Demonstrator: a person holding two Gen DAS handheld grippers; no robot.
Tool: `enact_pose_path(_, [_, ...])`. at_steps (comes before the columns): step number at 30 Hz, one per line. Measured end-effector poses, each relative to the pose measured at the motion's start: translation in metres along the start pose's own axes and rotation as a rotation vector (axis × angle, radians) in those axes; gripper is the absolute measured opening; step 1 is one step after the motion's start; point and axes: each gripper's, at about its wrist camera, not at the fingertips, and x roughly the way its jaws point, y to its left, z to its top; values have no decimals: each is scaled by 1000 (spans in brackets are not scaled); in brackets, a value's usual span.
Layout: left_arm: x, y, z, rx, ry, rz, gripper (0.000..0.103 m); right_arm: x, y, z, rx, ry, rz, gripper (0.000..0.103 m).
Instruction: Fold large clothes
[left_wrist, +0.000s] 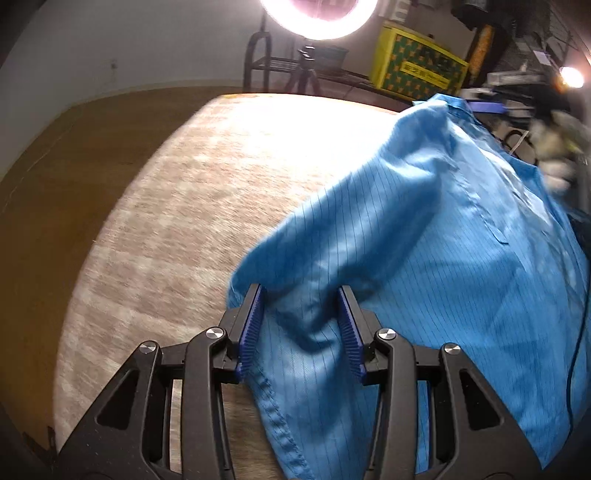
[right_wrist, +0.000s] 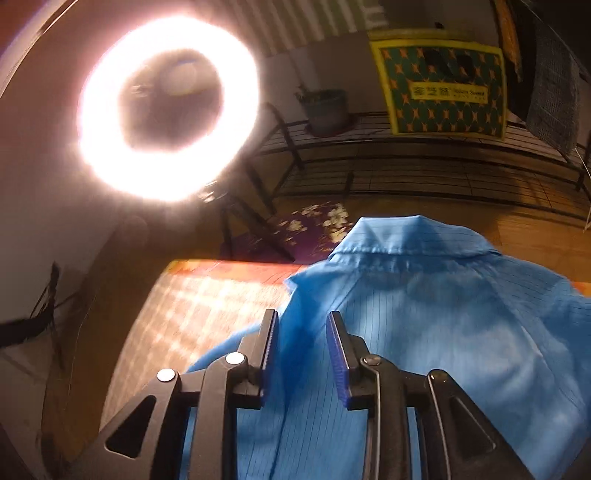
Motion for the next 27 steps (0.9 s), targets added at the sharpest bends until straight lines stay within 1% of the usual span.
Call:
enact_pose_path(2, [-12, 3, 3, 1, -18, 45, 43, -28, 9, -10, -47, -5, 12, 30])
enact_pose_path(3, [-26, 6, 3, -4, -34, 59, 43, -42, 12, -15, -65, -11, 20, 33])
enact_pose_path(4, [-35, 9, 2, -13, -41, 56, 43, -60, 16, -20, -78, -19, 32, 37])
enact_pose_path(5, [-48, 13, 0, -30, -49, 47, 43, -81, 20, -28, -90, -21, 56, 37])
enact_pose_path(6, [-65, 18, -3, -48, -56, 28, 43, -91, 23, -32, -94, -18, 68, 37])
enact_pose_path(8, [-92, 22, -14, -58, -66, -4, 43, -126, 30, -48, -113, -19, 111, 37])
enact_pose_path(10, [-121, 23, -29, -54, -72, -14, 43, -162, 36, -66, -132, -30, 146, 37])
enact_pose_path(14, [-169, 23, -73, -65, -62, -47, 43, -221, 42, -100, -150, -41, 209, 37])
enact_pose_path(15, [-184, 22, -90, -73, -64, -64, 43, -235, 44, -110, -157, -44, 223, 38])
enact_pose_path(16, [-192, 21, -102, -78, -62, -74, 43, -253, 46, -123, -167, -48, 245, 39])
enact_pose_path(19, [-212, 15, -143, -103, -48, -112, 43, -286, 52, -160, -181, -41, 290, 43])
enact_pose_path(21, [-220, 14, -169, -141, -34, -154, 43, -302, 54, -183, -194, -27, 309, 47])
enact_pose_path(24, [-220, 12, -204, -196, -2, -222, 43, -319, 63, -227, -232, 4, 327, 46])
enact_pose_path(25, [-217, 11, -213, -217, 13, -244, 43, -323, 67, -245, -252, 18, 326, 46])
enact_pose_path(27, [-206, 10, -233, -281, 51, -289, 43, -327, 71, -270, -269, 44, 330, 46])
